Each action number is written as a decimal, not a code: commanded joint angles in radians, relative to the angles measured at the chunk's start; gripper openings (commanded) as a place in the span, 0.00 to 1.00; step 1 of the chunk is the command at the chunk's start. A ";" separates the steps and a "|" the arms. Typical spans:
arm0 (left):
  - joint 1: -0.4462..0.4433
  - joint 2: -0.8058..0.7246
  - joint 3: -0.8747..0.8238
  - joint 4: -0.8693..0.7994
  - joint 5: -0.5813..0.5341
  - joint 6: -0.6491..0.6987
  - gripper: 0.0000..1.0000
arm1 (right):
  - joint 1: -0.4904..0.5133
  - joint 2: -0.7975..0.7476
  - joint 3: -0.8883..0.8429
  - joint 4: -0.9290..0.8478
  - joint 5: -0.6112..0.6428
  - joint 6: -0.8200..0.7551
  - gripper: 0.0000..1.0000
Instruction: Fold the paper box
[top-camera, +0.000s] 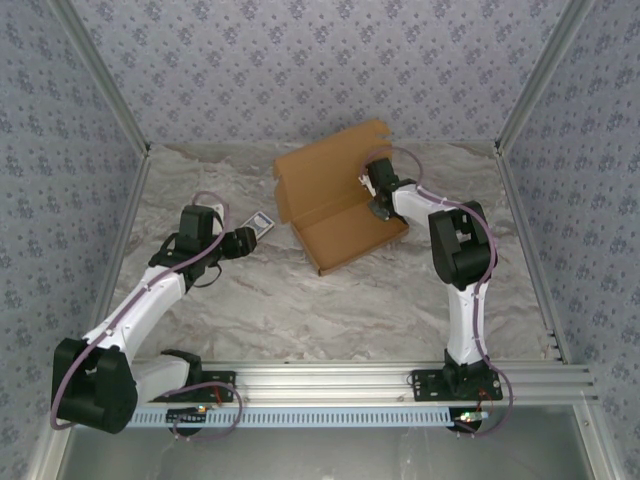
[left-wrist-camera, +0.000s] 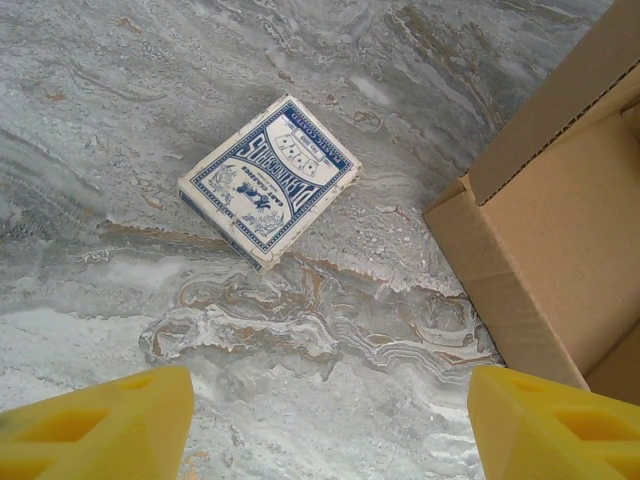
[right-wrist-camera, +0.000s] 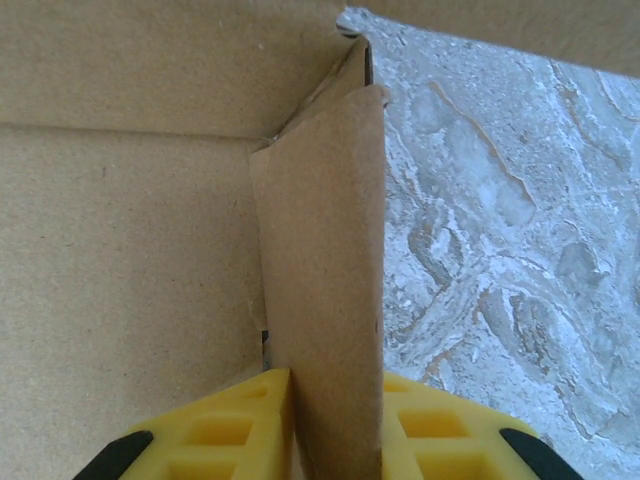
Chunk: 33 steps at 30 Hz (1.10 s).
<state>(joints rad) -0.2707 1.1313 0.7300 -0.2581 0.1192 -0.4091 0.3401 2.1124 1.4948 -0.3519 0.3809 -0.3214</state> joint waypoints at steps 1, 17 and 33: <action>-0.005 -0.011 -0.012 0.015 0.011 0.006 0.73 | -0.004 0.002 -0.021 -0.067 0.056 0.014 0.24; -0.002 0.169 0.042 0.112 -0.063 -0.049 0.72 | -0.056 -0.099 -0.077 -0.168 -0.065 0.275 0.24; 0.080 0.617 0.425 -0.058 0.119 0.147 0.90 | -0.050 -0.135 -0.100 -0.178 -0.079 0.315 0.33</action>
<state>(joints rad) -0.2012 1.6836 1.0771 -0.2333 0.1799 -0.3340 0.2867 2.0155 1.4029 -0.4995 0.3161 -0.0288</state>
